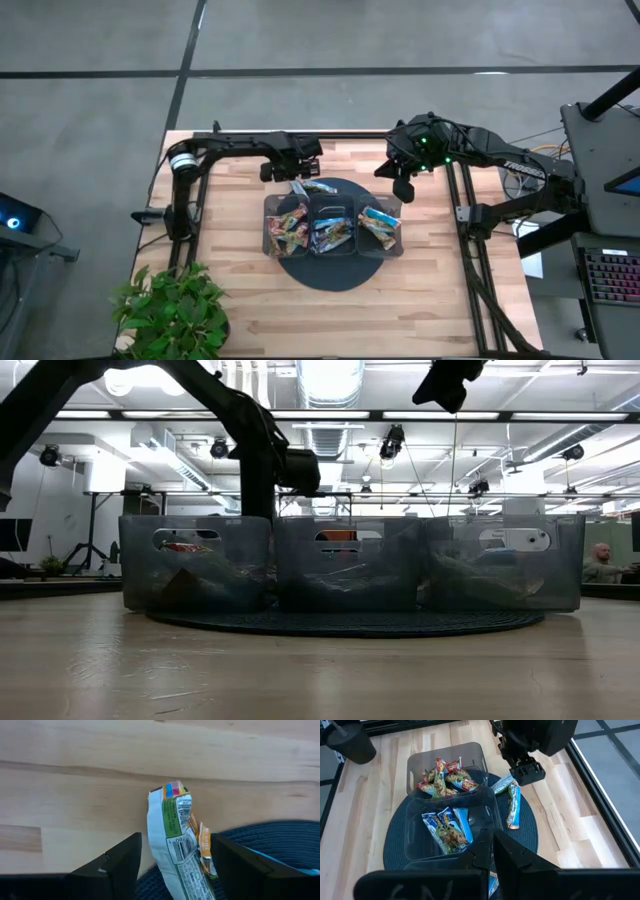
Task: Pick and place Granola Bars by type
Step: Put the yellow granola bar into the right black bin
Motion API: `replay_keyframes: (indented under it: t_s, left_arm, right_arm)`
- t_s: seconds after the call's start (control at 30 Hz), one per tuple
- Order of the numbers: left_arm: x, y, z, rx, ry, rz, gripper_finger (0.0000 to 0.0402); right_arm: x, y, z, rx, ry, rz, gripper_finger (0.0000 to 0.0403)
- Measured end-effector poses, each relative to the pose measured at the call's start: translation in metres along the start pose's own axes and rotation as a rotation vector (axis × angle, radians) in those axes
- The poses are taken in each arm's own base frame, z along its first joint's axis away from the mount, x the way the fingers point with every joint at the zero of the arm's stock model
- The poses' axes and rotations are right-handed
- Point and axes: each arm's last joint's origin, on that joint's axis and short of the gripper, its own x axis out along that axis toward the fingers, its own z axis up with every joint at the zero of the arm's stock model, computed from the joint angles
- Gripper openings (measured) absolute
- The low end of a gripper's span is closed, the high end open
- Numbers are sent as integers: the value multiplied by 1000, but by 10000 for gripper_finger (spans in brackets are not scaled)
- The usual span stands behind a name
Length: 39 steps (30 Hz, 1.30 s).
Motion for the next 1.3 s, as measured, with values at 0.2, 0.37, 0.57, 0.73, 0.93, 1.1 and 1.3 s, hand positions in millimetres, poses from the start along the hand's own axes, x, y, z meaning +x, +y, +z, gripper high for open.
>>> replay_keyframes:
  t_s: [0.2,0.37,0.57,0.73,0.93,1.1,1.3]
  left_arm:
    - [10,-1,-1,-6,25,20,218]
    - [17,-1,-2,-9,31,34,218]
    - [26,1,-4,-32,40,37,216]
    - [26,1,-4,-34,42,31,183]
    - [26,1,-4,-28,47,26,123]
    - [23,0,-4,5,46,6,97]
    - [15,-2,0,19,31,-15,85]
  right_arm:
    - [0,0,0,-2,0,0,11]
    - [0,0,0,-2,0,0,11]
    - [0,0,0,1,0,0,11]
    - [0,0,0,2,-1,-1,11]
    - [0,-1,0,2,-1,-23,11]
    - [0,-1,0,1,-2,-23,11]
    - [0,-1,0,-3,-4,-22,11]
